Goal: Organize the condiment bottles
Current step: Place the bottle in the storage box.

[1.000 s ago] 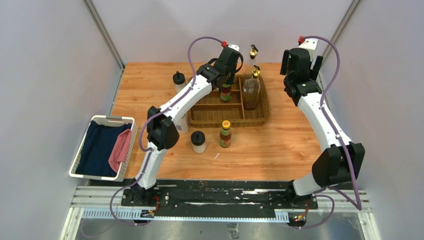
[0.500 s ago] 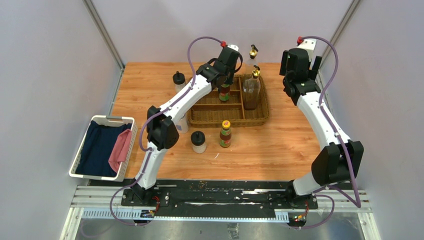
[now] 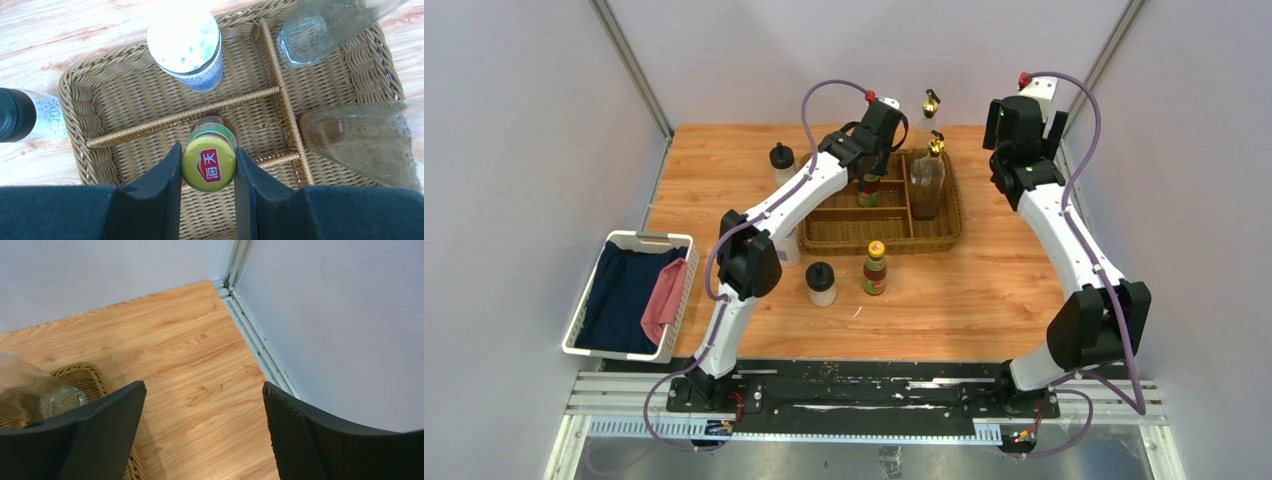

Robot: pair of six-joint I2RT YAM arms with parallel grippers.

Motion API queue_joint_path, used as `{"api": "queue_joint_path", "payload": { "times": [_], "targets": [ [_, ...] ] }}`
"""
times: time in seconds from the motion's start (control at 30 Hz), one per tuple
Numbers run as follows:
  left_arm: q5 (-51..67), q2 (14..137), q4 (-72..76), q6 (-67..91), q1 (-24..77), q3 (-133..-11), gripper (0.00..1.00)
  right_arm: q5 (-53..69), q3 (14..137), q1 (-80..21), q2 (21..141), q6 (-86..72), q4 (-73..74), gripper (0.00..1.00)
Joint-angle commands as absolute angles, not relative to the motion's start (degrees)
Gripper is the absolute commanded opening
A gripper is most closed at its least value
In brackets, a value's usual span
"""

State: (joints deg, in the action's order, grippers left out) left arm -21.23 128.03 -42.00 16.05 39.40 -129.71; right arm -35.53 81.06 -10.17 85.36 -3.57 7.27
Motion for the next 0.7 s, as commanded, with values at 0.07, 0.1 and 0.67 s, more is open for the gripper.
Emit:
{"api": "queue_joint_path", "payload": {
  "times": [0.07, 0.1, 0.67],
  "targets": [
    [-21.8, 127.7, -37.4, 16.3, 38.5, -130.2, 0.0, -36.4, 80.3, -9.3, 86.4, -3.2, 6.5, 0.91],
    [-21.7, 127.8, -37.4, 16.5, 38.4, -130.0, 0.0, -36.4, 80.3, -9.3, 86.4, -3.1, 6.6, 0.91],
    [-18.8, 128.6, -37.4, 17.2, 38.1, -129.9, 0.34, -36.2, 79.9, -9.3, 86.6, -3.0, 6.4, 0.91]
  ]
}}
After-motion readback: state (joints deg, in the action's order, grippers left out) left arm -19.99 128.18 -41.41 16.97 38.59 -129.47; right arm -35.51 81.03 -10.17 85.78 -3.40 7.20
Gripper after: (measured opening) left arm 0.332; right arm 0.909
